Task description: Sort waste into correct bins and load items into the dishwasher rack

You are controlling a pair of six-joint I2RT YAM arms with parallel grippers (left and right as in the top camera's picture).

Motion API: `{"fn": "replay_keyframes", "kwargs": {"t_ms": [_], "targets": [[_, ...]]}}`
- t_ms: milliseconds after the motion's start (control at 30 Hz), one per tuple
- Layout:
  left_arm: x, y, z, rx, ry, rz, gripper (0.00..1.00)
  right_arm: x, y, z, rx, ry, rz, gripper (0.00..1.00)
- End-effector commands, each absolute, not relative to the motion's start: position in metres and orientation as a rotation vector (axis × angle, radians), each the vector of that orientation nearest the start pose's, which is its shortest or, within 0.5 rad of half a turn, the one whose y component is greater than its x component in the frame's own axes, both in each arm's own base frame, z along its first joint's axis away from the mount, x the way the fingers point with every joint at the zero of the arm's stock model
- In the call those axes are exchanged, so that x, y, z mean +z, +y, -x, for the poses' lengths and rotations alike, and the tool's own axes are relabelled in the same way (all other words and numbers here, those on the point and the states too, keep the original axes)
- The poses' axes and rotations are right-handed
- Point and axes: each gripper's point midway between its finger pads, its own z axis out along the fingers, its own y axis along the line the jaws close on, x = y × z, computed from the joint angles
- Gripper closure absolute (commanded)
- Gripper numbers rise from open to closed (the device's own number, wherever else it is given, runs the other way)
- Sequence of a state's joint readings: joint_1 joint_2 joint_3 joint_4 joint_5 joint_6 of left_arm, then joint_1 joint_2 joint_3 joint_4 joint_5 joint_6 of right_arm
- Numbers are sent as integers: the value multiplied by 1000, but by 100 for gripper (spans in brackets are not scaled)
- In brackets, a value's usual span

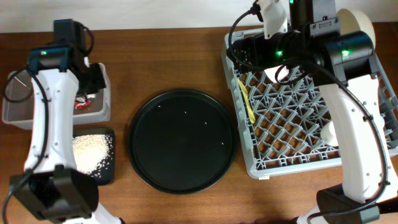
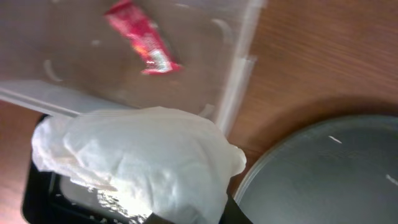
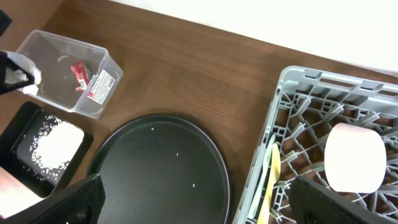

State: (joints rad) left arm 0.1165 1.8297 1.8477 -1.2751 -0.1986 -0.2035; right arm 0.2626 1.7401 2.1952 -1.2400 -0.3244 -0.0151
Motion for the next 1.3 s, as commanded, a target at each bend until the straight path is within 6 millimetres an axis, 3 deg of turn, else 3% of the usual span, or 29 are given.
{"fn": "replay_keyframes", "kwargs": {"t_ms": [0, 33, 67, 100, 200, 267, 300, 367, 500, 633, 767, 1267], "targets": [[168, 118, -405, 338, 2798, 606, 84, 368, 168, -396, 518, 2304, 500, 2], [163, 123, -407, 315, 2799, 628, 67, 368, 168, -396, 518, 2304, 500, 2], [158, 123, -409, 254, 2802, 647, 32, 368, 168, -396, 518, 2304, 500, 2], [156, 121, -410, 185, 2807, 660, 13, 368, 168, -396, 518, 2304, 500, 2], [160, 123, -404, 146, 2822, 674, 13, 368, 168, -396, 518, 2304, 500, 2], [178, 121, -396, 155, 2835, 609, 13, 368, 168, -396, 518, 2304, 500, 2], [192, 121, -394, 154, 2819, 605, 13, 368, 168, -396, 518, 2304, 500, 2], [225, 117, -384, 149, 2786, 602, 1, 368, 168, -396, 518, 2304, 500, 2], [292, 106, -349, 122, 2680, 681, 1, 368, 168, -396, 518, 2304, 500, 2], [327, 95, -327, 76, 2585, 652, 1, 368, 168, -396, 518, 2304, 500, 2], [354, 94, -323, 73, 2476, 628, 1, 368, 168, -396, 518, 2304, 500, 2], [356, 94, -325, 70, 2461, 623, 1, 367, 167, -398, 517, 2308, 498, 2]]}}
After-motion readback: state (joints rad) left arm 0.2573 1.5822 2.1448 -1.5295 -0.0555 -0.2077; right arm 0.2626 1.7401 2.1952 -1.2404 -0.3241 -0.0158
